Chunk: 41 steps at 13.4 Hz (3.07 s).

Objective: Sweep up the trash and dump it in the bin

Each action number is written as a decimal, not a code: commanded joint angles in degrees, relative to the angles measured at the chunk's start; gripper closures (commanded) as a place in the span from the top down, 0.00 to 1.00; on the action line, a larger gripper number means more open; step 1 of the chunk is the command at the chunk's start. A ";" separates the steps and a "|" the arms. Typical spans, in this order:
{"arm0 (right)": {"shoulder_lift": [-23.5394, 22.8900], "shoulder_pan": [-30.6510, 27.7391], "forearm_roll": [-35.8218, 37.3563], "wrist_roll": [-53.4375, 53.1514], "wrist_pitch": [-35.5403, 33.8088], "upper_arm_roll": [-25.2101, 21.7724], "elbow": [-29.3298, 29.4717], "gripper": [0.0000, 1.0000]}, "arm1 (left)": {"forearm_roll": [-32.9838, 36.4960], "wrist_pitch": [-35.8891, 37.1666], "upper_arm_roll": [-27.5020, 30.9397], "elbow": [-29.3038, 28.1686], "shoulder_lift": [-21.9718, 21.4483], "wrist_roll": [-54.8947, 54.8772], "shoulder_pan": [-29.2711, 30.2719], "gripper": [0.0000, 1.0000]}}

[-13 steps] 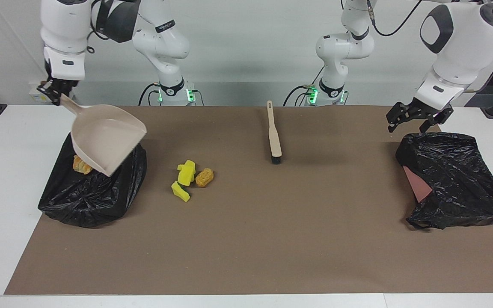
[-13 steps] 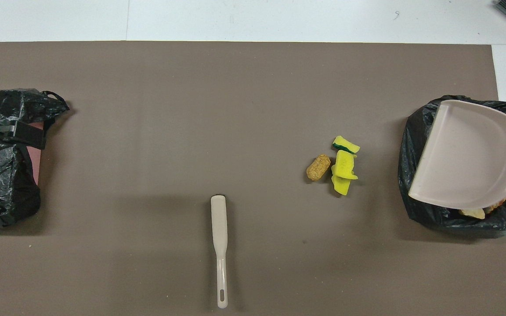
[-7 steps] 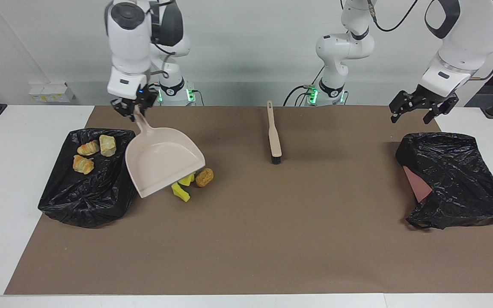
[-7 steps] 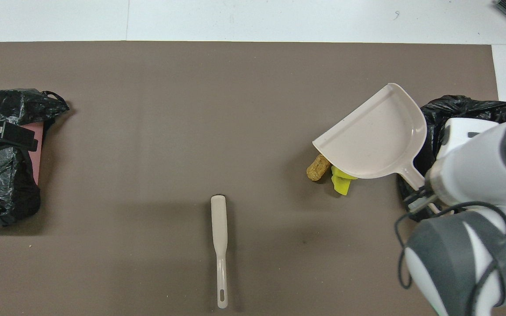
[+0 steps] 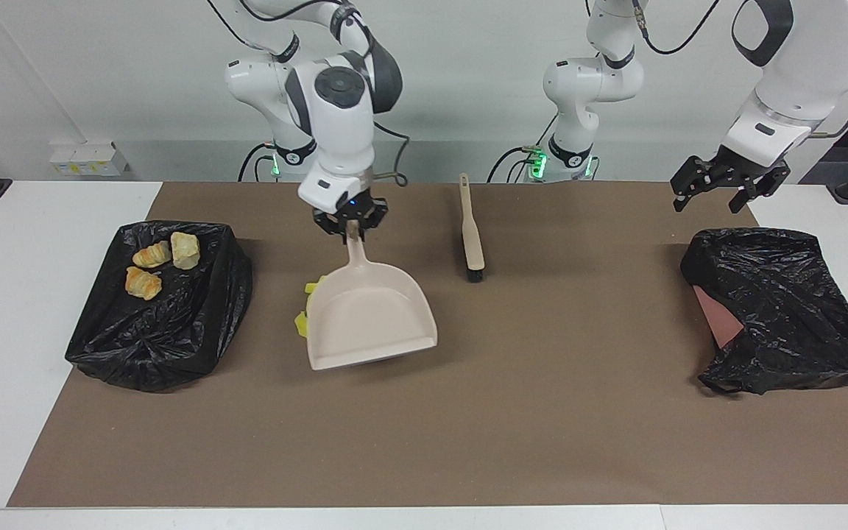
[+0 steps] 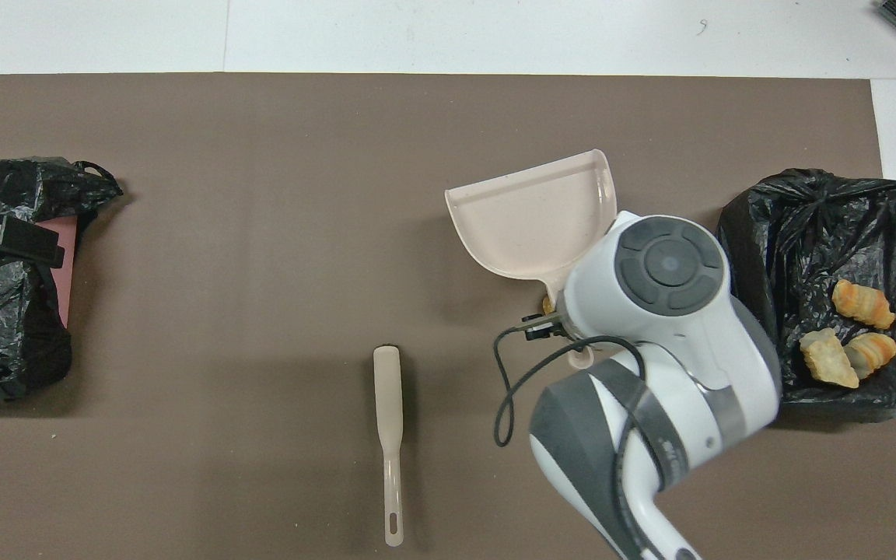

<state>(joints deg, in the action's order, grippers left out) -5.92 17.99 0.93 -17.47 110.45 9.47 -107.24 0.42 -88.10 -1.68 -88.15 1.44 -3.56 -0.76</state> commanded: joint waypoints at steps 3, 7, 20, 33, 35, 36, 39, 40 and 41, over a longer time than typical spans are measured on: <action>-13.92 7.48 -2.25 -14.14 3.53 -0.32 12.20 0.00 | 0.72 0.65 0.01 -0.18 -0.74 -0.13 0.14 1.00; -24.56 12.16 -0.41 -19.00 4.68 -0.41 24.16 0.00 | 0.81 0.65 0.00 -0.18 -0.65 -0.13 0.14 1.00; -19.95 14.53 4.00 -19.62 6.44 -0.06 19.90 1.00 | 0.72 0.74 -0.08 -0.18 -0.74 -0.13 0.14 1.00; 0.39 23.94 -13.49 -22.86 19.35 2.40 -18.00 1.00 | 0.72 0.65 -0.08 -0.18 -0.74 -0.13 0.14 1.00; 0.56 24.99 -13.49 -22.96 19.45 2.40 -18.36 1.00 | 0.72 0.74 -0.08 -0.18 -0.74 -0.13 0.14 1.00; 0.47 25.17 -13.49 -22.70 19.54 2.40 -18.62 1.00 | 0.72 0.74 -0.08 -0.18 -0.74 -0.13 0.14 1.00; 0.47 25.17 -13.49 -22.08 19.63 2.40 -19.06 0.51 | 0.72 0.74 -0.08 -0.18 -0.74 -0.13 0.14 1.00; 0.56 25.17 -13.49 -22.08 19.71 2.40 -19.76 0.33 | 0.72 0.74 -0.08 -0.18 -0.74 -0.13 0.14 1.00; 0.47 25.17 -13.49 -22.08 19.89 2.40 -19.85 0.21 | 0.72 0.65 -0.08 -0.18 -0.74 -0.13 0.14 1.00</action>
<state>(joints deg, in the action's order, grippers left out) -6.85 43.13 -11.12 -39.54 128.73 11.94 -124.88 0.42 -88.10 -1.65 -88.15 1.44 -3.56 -0.76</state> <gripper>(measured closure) 0.242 0.000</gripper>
